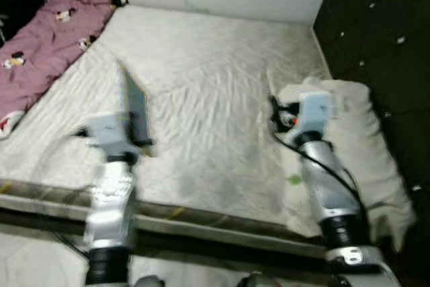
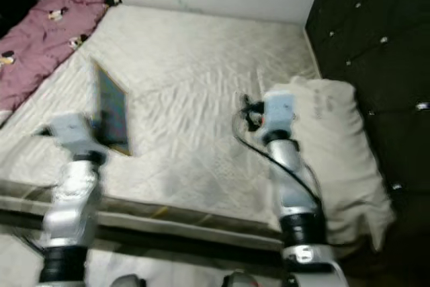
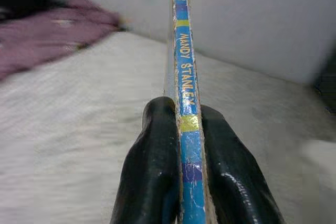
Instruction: Clean up the room
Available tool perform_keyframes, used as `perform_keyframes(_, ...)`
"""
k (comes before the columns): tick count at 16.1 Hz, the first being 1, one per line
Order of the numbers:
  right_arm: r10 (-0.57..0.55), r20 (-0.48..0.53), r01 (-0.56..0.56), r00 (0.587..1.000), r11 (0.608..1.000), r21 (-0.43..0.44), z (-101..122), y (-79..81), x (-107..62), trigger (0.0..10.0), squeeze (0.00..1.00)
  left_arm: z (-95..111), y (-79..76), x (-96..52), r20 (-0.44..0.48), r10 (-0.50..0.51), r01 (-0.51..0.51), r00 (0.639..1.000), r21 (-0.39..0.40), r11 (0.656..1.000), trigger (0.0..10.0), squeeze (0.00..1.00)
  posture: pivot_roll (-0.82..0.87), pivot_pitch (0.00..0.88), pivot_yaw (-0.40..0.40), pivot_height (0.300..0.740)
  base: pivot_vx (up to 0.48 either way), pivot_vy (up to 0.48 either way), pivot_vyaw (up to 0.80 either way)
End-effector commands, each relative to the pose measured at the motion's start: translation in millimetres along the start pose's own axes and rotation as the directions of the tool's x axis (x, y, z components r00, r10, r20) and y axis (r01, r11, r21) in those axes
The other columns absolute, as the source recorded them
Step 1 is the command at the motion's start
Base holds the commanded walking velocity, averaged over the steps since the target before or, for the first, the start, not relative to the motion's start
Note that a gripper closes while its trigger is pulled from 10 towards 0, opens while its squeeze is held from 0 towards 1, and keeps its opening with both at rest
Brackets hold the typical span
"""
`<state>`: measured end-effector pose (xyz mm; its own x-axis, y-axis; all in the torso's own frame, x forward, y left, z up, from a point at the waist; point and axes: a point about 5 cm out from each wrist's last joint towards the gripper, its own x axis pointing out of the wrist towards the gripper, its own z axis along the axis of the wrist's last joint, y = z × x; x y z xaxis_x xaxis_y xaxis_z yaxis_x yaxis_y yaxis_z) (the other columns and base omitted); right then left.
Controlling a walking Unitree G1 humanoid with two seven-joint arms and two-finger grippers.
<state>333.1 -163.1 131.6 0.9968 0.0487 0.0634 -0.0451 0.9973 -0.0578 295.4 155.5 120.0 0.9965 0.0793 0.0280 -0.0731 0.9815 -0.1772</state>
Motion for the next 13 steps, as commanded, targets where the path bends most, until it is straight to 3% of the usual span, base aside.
perform_keyframes(1, 0.016, 0.021, -0.016, 1.000, 1.000, 0.008, 5.3, 5.8, 2.3, 10.0, 0.00, 14.0, 5.1, 2.5, 0.067, 0.003, -0.004, 0.998, 0.016, 1.000, 10.0, 0.00, -0.02, 0.000, -0.016, 0.740, 0.000, 0.000, 0.00)
perform_keyframes(4, 0.014, 0.015, -0.015, 1.000, 0.999, 0.030, 4.2, 6.1, 2.5, 10.0, 0.00, 15.2, 3.0, 1.4, 0.073, -0.043, 0.043, 0.996, 0.003, 0.999, 10.0, 0.00, -0.02, 0.000, -0.016, 0.740, 0.000, 0.000, -0.15)
perform_keyframes(8, 0.013, 0.016, -0.013, 1.000, 0.999, 0.039, 4.2, 5.7, 2.9, 10.0, 0.00, 15.9, 1.3, 0.2, 0.082, -0.063, 0.064, 0.995, -0.008, 0.998, 10.0, 0.00, -0.02, 0.000, -0.016, 0.740, 0.000, 0.000, -0.76)
perform_keyframes(13, 0.017, 0.018, -0.018, 1.000, 0.999, 0.038, 4.4, 6.8, 3.1, 10.0, 0.00, 17.0, 1.0, -0.5, 0.088, -0.079, 0.081, 0.993, -0.014, 0.997, 10.0, 0.00, -0.02, 0.000, -0.016, 0.740, 0.312, 0.000, 0.00)
